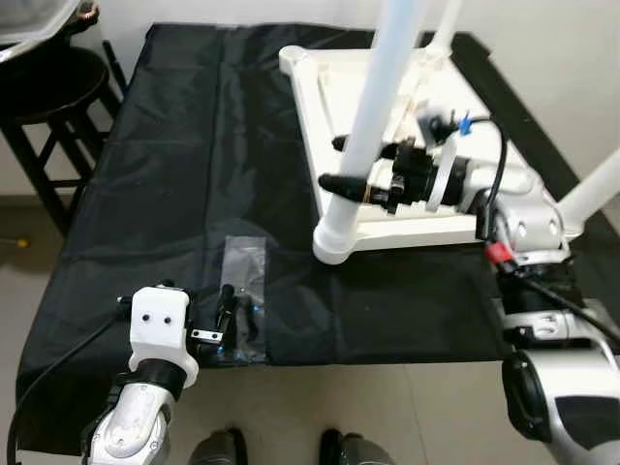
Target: Building children table
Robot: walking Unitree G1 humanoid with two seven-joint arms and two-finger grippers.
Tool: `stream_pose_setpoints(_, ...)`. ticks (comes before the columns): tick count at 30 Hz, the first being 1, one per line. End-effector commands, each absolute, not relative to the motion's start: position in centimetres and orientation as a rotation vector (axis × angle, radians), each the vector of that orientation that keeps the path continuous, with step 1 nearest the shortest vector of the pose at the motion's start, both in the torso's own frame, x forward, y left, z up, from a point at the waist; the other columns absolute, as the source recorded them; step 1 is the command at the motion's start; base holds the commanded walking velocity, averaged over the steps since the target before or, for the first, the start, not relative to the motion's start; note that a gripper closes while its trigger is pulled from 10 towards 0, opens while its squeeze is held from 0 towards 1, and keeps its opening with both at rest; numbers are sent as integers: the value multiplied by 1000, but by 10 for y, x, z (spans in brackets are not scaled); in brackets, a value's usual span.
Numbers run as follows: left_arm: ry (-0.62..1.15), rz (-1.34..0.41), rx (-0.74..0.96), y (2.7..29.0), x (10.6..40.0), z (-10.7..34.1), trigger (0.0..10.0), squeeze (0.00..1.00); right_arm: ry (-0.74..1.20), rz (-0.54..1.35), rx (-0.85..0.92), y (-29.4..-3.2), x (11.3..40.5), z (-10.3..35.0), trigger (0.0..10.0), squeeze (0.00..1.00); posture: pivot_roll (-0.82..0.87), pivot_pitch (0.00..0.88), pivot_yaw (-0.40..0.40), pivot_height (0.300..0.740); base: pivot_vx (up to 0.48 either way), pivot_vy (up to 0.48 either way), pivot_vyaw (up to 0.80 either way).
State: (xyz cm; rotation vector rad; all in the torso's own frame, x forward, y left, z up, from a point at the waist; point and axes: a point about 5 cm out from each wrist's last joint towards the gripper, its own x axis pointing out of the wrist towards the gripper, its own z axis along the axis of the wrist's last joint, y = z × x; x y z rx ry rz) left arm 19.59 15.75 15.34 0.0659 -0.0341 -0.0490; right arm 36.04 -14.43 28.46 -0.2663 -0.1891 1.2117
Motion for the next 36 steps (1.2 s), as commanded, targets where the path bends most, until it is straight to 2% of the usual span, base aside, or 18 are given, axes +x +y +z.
stream_pose_setpoints(1,-13,-43,86,159,188,154,10000,0,-215,1232,-271,-156,365,299,0,0,117,314,-68,740,0,0,0)
stream_pose_setpoints(9,-7,-43,93,161,186,156,10000,0,-213,1363,-251,-169,359,315,0,0,78,304,-68,740,0,0,0)
stream_pose_setpoints(14,-3,-42,92,161,188,155,10000,0,-194,1346,-253,-169,354,306,0,0,65,293,-89,740,0,0,0)
stream_pose_setpoints(15,-1,-41,91,161,189,153,10000,0,-170,1171,-209,-160,354,289,0,0,61,279,-122,740,0,0,0)
stream_pose_setpoints(16,2,-35,92,162,191,151,10000,0,-83,694,-133,-138,347,238,0,0,49,258,-120,740,0,0,0)
stream_pose_setpoints(18,2,-35,92,162,191,151,10000,0,-83,694,-133,-138,347,238,0,0,49,258,-120,740,0,0,0)
stream_pose_setpoints(19,4,-27,93,164,195,149,10000,0,72,463,-41,-121,312,183,0,0,40,243,-107,740,0,0,0)
stream_pose_setpoints(20,4,-27,93,164,195,149,10000,0,72,463,-41,-121,312,183,0,0,40,243,-107,740,0,0,0)
stream_pose_setpoints(21,6,-29,96,165,201,146,10000,0,144,327,-16,-102,286,159,0,0,19,211,-82,740,0,0,0)
stream_pose_setpoints(23,9,-35,96,164,208,142,10000,0,167,316,4,-87,279,151,0,0,14,184,-83,740,0,0,0)
stream_pose_setpoints(24,12,-42,91,164,214,139,10000,0,145,386,1,-74,285,154,0,0,16,166,-87,740,0,0,0)
stream_pose_setpoints(26,16,-46,87,163,218,137,10000,0,120,406,-9,-70,294,159,0,0,16,161,-88,740,0,0,0)
stream_pose_setpoints(27,20,-47,84,163,220,136,10000,0,108,413,-9,-70,302,163,588,0,14,150,-88,740,0,0,0)
stream_pose_setpoints(28,20,-47,84,163,220,136,10000,0,108,413,-9,-70,302,163,588,0,14,150,-88,740,0,0,0)
stream_pose_setpoints(29,21,-46,82,163,222,135,10000,0,105,413,-7,-71,307,166,10000,0,14,144,-86,740,0,0,0)
stream_pose_setpoints(34,18,-47,79,162,225,135,10000,0,85,390,-7,-78,307,177,10000,0,19,153,-86,740,0,0,0)
stream_pose_setpoints(35,16,-47,77,162,224,135,10000,0,54,397,-13,-85,310,184,10000,949,19,158,-85,740,0,0,0)
stream_pose_setpoints(36,12,-48,76,161,224,136,10000,0,32,387,-19,-89,309,189,10000,949,18,162,-84,740,0,0,0)
